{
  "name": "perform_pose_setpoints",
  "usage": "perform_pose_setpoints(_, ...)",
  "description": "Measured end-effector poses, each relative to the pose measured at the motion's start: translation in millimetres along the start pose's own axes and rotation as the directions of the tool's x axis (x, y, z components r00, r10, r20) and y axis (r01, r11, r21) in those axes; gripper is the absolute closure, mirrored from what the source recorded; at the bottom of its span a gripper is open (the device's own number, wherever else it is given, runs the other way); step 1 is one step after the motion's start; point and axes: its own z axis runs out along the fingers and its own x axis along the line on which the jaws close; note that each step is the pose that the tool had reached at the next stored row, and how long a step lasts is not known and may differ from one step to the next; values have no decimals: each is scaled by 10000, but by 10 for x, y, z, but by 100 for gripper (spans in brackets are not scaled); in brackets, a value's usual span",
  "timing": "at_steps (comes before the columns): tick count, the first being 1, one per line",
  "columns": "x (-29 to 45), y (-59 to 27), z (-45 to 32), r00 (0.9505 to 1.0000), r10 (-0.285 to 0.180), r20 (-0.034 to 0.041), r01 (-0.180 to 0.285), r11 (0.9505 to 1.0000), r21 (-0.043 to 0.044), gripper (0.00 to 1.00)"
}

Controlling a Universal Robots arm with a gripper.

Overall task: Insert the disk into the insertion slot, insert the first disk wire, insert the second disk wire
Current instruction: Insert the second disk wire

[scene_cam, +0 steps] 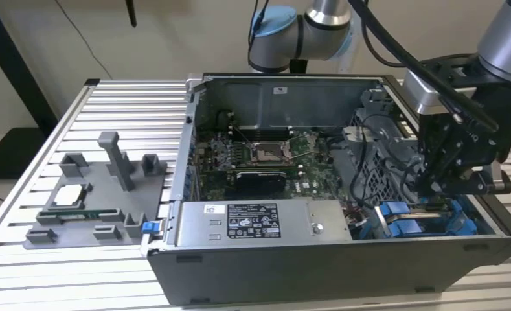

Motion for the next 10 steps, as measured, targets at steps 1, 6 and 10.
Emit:
perform_pose_setpoints(1, 0, 0, 10, 10000, 0, -23, 0, 10000, 29, 100)
perform_pose_setpoints(6, 4, 1, 69, 9999, 40, -113, -39, 9999, 134, 100)
perform_pose_setpoints(10, 5, 2, 76, 9999, 43, -117, -42, 9999, 136, 100)
